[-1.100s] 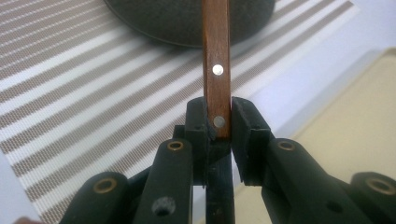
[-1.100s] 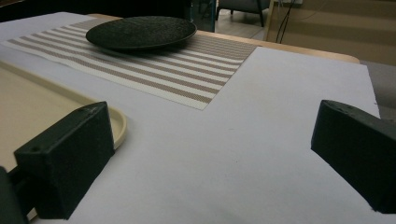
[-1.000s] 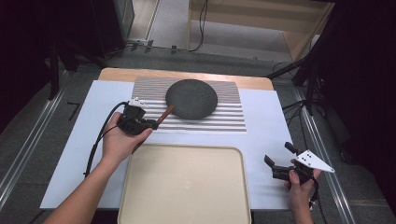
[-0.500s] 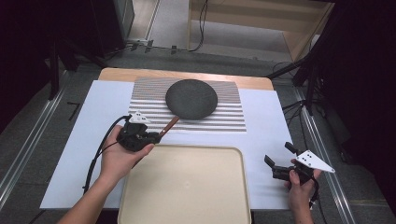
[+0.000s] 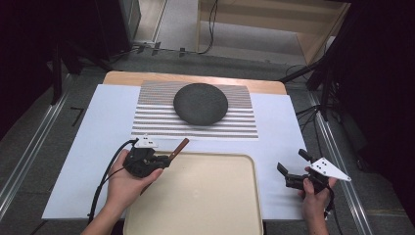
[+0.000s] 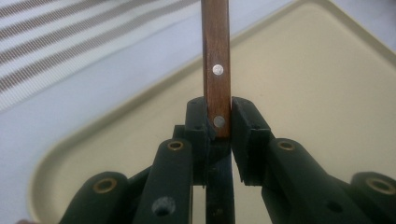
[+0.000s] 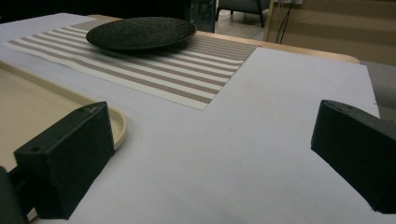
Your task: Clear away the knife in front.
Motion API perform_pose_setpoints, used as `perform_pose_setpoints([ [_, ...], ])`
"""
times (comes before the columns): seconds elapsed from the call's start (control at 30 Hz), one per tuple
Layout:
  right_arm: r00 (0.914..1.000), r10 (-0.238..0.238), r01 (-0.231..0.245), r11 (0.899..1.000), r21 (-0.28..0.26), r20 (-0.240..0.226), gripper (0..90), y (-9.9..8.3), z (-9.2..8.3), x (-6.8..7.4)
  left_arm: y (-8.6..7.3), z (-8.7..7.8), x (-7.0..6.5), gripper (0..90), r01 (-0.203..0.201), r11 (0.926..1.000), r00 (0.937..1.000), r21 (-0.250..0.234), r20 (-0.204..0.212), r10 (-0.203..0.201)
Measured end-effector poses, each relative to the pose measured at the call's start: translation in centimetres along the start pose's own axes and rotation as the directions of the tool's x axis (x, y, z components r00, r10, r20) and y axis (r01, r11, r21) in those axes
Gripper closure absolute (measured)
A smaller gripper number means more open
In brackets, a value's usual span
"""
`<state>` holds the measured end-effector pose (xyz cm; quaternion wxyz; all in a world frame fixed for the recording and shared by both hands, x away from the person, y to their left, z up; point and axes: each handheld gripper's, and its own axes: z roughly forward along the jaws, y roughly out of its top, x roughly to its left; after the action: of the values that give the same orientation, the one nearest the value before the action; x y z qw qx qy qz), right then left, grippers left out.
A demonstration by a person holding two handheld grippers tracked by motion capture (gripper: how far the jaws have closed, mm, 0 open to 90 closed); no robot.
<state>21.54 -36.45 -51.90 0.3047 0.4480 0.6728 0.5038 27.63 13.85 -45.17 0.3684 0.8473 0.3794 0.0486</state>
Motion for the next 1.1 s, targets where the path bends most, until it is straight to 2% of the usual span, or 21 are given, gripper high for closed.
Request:
perform_pose_setpoints([
  [0.43,1.0,0.002,-0.002,1.0,0.001,0.001,0.0,0.0,0.0,0.0,-3.4,0.8,-0.7,76.9,0.059,0.9982,0.9978,0.01,0.031,-0.06],
  [0.8,1.0,0.001,-0.001,1.0,0.0,0.003,0.0,0.0,0.0,0.0,-5.7,0.8,0.2,76.8,0.109,0.9939,0.9938,0.015,-0.022,-0.109],
  [0.9,1.0,-0.002,0.002,1.0,0.003,0.004,0.0,0.0,0.0,0.0,-5.8,0.6,0.1,76.7,0.101,0.9947,0.9929,0.018,-0.064,-0.1],
  [1.1,1.0,-0.003,0.003,1.0,0.005,0.006,0.0,0.0,0.0,0.0,-6.0,0.4,-0.1,76.5,0.091,0.9954,0.9915,0.029,-0.096,-0.088],
])
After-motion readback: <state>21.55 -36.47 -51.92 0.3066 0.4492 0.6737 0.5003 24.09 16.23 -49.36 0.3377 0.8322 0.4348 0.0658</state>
